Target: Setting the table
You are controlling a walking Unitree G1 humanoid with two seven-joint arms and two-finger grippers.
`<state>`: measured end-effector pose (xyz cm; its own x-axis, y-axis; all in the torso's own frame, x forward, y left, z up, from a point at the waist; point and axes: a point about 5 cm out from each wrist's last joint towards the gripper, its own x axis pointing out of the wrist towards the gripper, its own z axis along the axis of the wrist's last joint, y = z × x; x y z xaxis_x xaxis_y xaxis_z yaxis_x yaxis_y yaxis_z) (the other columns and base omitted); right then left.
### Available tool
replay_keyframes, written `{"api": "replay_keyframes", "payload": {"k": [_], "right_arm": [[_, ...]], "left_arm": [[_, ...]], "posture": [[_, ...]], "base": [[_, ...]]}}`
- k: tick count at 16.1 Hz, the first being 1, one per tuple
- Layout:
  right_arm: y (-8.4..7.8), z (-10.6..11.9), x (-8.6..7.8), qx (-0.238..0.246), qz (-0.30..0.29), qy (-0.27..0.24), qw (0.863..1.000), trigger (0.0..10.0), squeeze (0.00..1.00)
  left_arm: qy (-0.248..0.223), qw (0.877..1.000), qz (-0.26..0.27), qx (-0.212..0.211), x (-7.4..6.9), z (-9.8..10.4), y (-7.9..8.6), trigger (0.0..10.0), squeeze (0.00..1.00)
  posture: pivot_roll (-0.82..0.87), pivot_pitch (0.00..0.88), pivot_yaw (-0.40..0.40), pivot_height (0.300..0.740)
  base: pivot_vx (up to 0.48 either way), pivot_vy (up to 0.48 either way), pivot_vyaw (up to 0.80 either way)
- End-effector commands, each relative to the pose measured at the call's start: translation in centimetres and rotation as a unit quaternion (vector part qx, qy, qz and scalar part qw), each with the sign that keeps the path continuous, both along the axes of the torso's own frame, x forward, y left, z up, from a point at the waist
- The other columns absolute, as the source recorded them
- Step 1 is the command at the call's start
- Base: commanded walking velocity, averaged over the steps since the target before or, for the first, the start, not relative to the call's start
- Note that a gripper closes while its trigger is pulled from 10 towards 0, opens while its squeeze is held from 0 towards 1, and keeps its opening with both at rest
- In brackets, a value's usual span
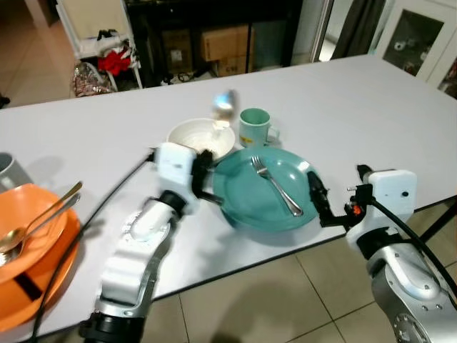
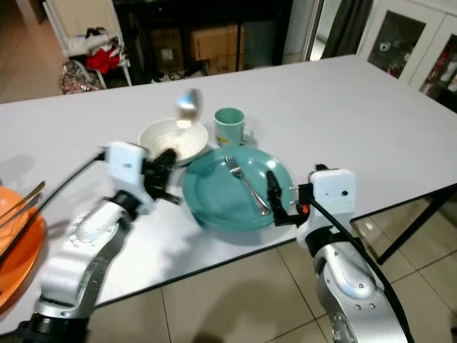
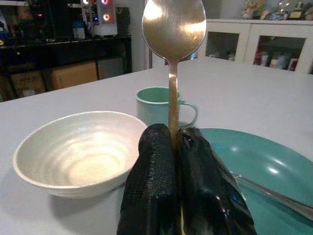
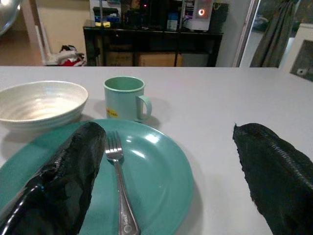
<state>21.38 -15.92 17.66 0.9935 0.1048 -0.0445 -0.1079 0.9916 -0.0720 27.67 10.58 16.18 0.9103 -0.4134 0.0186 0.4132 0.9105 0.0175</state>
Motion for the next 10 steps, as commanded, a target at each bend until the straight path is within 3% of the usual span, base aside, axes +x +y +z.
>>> {"api": "replay_keyframes", "payload": {"k": [1, 6, 10], "right_arm": [[0.09, 0.27, 0.06, -0.004, 0.0, -0.007, 1.0, 10.0, 0.0], [-0.1, 0.37, 0.2, -0.015, -0.003, -0.01, 1.0, 10.0, 0.0], [-0.14, 0.36, 0.16, -0.016, -0.003, -0.01, 1.0, 10.0, 0.0]], "left_arm": [[-0.011, 1.0, 0.018, 0.008, 0.21, 0.42, 0.57, 10.0, 0.0], [-0.012, 1.0, 0.026, 0.012, 0.28, 0.44, 0.37, 10.0, 0.0], [-0.011, 1.0, 0.026, 0.013, 0.23, 0.4, 0.32, 10.0, 0.0]], "posture": [[-0.08, 0.0, 0.016, 0.74], [-0.08, 0.0, 0.011, 0.74], [-0.08, 0.0, 0.011, 0.74]], "base": [[0.0, 0.0, 0.0], [0.0, -0.383, -0.12], [0.0, -0.422, 0.8]]}}
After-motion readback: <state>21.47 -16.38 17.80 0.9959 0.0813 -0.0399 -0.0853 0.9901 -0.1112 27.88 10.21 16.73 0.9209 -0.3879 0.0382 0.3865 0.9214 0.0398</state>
